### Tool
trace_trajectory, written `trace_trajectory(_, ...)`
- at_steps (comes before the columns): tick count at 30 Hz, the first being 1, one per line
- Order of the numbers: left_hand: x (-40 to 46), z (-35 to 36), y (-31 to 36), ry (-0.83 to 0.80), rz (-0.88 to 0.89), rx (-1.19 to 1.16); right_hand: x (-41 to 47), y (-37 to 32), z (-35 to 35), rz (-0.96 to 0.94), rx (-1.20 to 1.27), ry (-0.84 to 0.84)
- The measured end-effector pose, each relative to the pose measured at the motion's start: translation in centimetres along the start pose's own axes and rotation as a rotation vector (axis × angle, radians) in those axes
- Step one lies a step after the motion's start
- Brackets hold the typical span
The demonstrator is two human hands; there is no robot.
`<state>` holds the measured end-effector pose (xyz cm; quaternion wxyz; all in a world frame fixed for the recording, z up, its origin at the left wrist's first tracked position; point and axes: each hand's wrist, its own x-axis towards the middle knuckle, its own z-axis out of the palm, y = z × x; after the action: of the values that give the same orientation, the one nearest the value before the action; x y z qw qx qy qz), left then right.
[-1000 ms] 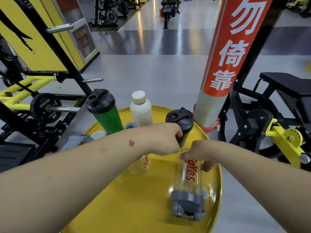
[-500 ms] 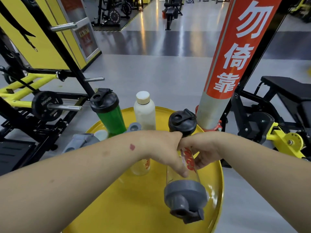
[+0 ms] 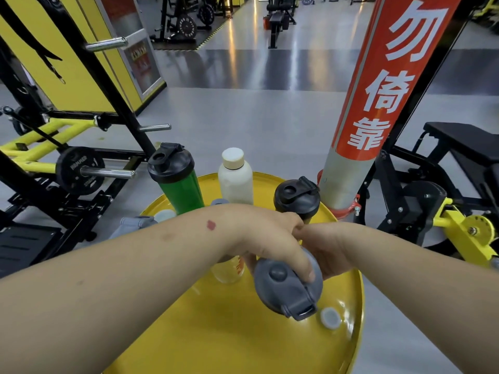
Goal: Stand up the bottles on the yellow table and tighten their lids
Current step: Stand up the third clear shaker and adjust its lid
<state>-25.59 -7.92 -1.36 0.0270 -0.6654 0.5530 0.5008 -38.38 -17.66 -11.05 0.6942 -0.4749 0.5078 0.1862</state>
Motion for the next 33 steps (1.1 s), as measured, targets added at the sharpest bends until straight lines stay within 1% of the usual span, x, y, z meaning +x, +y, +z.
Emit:
trace_trajectory(4,0.1,-0.1,0.7,0.034,-0.112,-0.079,-0.5,-0.1,-0.2,-0.008,-0.087,-0.030)
trace_trajectory(10,1.1,1.1,0.7,0.055,-0.229,-0.379,-3.8,-0.4,-2.0,-0.016,-0.179,-0.012)
trace_trajectory(15,2.6,1.5,-0.2,0.058,-0.205,-0.532,-5.7,-0.1,-2.4,-0.118,-0.096,-0.098)
trace_trajectory(18,2.1,1.7,-0.3,0.065,-0.220,-0.619,-6.0,0.3,-2.6,-0.200,-0.142,-0.146)
trace_trajectory(22,2.1,1.7,-0.9,0.068,-0.226,-0.606,-6.1,0.7,-2.7,-0.312,-0.203,-0.120)
trace_trajectory(26,1.8,1.4,-1.2,0.013,-0.252,-0.561,-6.2,0.5,-2.5,-0.392,-0.241,-0.049)
trace_trajectory(30,1.3,1.1,-1.2,0.048,-0.198,-0.565,-5.9,0.5,-2.6,-0.462,-0.212,-0.007)
trace_trajectory(33,1.0,1.2,-1.3,0.042,-0.169,-0.609,-6.0,0.5,-2.7,-0.506,-0.200,0.037)
